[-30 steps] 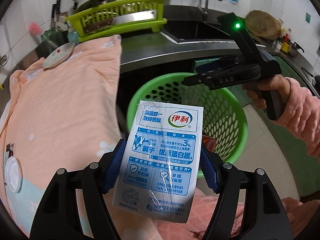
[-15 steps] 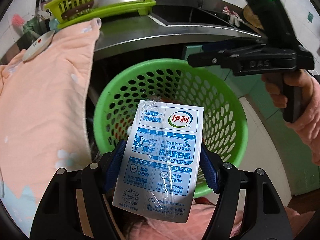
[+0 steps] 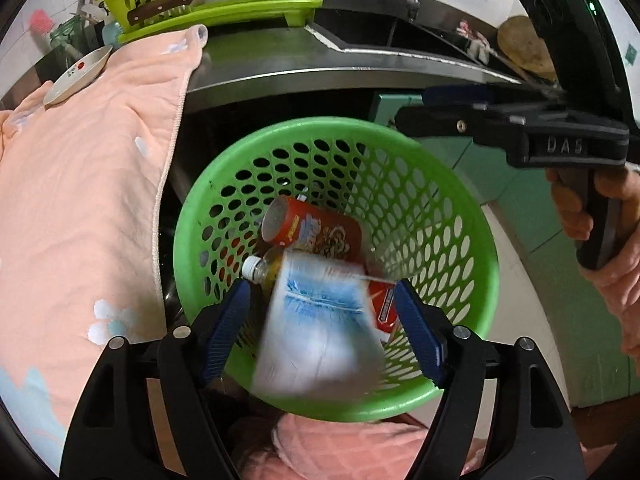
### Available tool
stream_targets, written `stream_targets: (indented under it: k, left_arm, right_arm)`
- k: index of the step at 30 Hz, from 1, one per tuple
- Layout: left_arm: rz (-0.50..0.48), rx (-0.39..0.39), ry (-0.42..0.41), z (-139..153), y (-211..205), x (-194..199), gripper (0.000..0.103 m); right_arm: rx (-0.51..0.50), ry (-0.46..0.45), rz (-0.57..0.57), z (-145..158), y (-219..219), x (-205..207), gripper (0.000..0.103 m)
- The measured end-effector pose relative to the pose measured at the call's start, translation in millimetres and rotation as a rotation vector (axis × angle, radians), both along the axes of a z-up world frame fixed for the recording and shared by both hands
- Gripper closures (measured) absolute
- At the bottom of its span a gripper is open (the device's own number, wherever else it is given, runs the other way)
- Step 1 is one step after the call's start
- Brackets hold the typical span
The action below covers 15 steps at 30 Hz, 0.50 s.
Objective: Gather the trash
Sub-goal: 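Drop the clear cup into the green basket from the right tool while the left tool drops the milk carton, then move both tools back over the towel toward the white lid and black box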
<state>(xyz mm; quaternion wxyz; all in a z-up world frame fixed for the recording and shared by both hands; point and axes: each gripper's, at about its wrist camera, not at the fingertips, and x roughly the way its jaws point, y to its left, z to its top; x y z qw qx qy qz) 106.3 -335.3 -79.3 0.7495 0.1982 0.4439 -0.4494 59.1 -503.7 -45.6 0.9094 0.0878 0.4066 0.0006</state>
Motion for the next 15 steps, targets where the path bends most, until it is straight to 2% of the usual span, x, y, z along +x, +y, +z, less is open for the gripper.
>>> stream_targets:
  k: [7,15]
  left_arm:
    - [0.026,-0.013,-0.01,7,10,4,0.026]
    - [0.087,-0.025,-0.037,20,43,16,0.025]
  right_arm:
    - [-0.002,-0.005,0.012,4,7,3,0.032]
    - [-0.012,-0.01,0.052,9,26,12,0.032]
